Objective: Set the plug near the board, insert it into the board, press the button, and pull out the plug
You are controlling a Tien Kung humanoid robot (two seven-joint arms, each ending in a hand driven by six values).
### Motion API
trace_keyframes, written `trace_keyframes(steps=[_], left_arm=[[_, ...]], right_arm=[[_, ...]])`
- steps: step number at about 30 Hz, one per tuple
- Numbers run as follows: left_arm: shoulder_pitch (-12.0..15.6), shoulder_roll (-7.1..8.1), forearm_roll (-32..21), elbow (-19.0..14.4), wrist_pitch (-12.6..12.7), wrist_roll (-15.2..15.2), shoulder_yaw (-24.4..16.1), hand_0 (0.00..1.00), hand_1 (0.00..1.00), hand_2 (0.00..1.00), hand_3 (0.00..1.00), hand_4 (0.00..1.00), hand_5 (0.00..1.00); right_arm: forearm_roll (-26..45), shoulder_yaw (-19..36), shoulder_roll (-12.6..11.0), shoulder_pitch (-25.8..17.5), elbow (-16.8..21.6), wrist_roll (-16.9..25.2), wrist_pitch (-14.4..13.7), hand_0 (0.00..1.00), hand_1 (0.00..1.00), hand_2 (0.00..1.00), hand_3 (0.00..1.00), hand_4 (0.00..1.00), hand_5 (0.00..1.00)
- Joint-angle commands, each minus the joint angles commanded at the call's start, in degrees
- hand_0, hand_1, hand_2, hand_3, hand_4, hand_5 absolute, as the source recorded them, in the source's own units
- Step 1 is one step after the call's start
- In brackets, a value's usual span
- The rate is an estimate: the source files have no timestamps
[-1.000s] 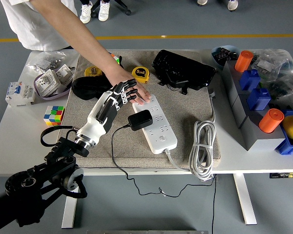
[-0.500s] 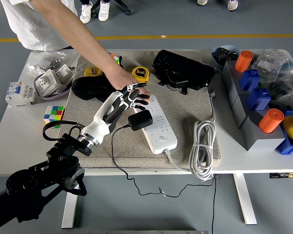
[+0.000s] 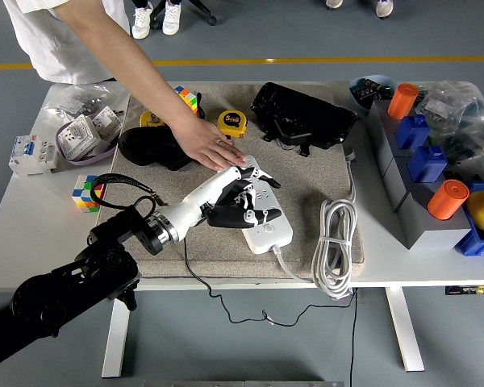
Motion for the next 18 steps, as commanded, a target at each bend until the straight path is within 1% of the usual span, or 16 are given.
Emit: trace_keyframes(steps=[1, 2, 5, 6, 8, 10, 14, 18], left_arm=[[-0.4, -0.05, 1.0, -0.2, -1.0, 1.4, 0.2, 0.099, 0.127, 0.168, 0.709, 0.601, 0.008], [-0.9, -0.09, 2.1, -0.3, -2.1, 3.1, 0.6, 0.064, 0.091, 0.136, 0.825, 0.745, 0.002], [-2.4, -0.15, 5.0, -0.7, -4.3, 7.3, 1.8, 0.064, 0.091, 0.136, 0.825, 0.745, 0.002], [-3.1, -0.18, 6.7, -0.8, -4.6, 8.3, 2.6, 0.064, 0.091, 0.136, 0.825, 0.745, 0.002], [-3.9, -0.29, 9.5, -1.0, -5.0, 9.3, 3.7, 0.069, 0.096, 0.134, 0.833, 0.739, 0.002], [-4.5, -0.48, 11.1, -1.0, -5.3, 10.2, 4.8, 0.069, 0.096, 0.134, 0.833, 0.739, 0.002], [-5.2, -0.90, 12.8, -0.9, -6.1, 11.9, 6.3, 0.066, 0.094, 0.132, 0.836, 0.747, 0.002], [-5.4, -1.03, 13.6, -0.6, -6.7, 13.1, 7.0, 0.066, 0.094, 0.132, 0.836, 0.747, 0.002]], right_arm=[[0.0, 0.0, 0.0, 0.0, 0.0, 0.0, 0.0, 0.646, 0.668, 0.637, 0.555, 0.997, 0.543], [0.0, 0.0, 0.0, 0.0, 0.0, 0.0, 0.0, 0.646, 0.668, 0.636, 0.556, 0.997, 0.542], [0.0, 0.0, -0.1, 0.0, 0.0, 0.0, 0.0, 0.646, 0.668, 0.636, 0.556, 0.997, 0.542], [0.0, 0.0, -0.1, 0.0, 0.0, 0.0, 0.0, 0.646, 0.668, 0.636, 0.556, 0.997, 0.542], [-0.1, 0.0, -0.1, 0.1, 0.0, 0.0, 0.0, 0.647, 0.668, 0.637, 0.556, 0.998, 0.542], [-0.1, 0.0, -0.1, 0.1, 0.0, 0.0, 0.0, 0.647, 0.668, 0.637, 0.556, 0.998, 0.542], [-0.1, -0.1, -0.1, 0.2, 0.0, 0.0, 0.0, 0.647, 0.669, 0.636, 0.555, 0.998, 0.543], [0.0, 0.0, -0.1, 0.1, 0.0, 0.0, 0.0, 0.647, 0.669, 0.636, 0.555, 0.998, 0.543]])
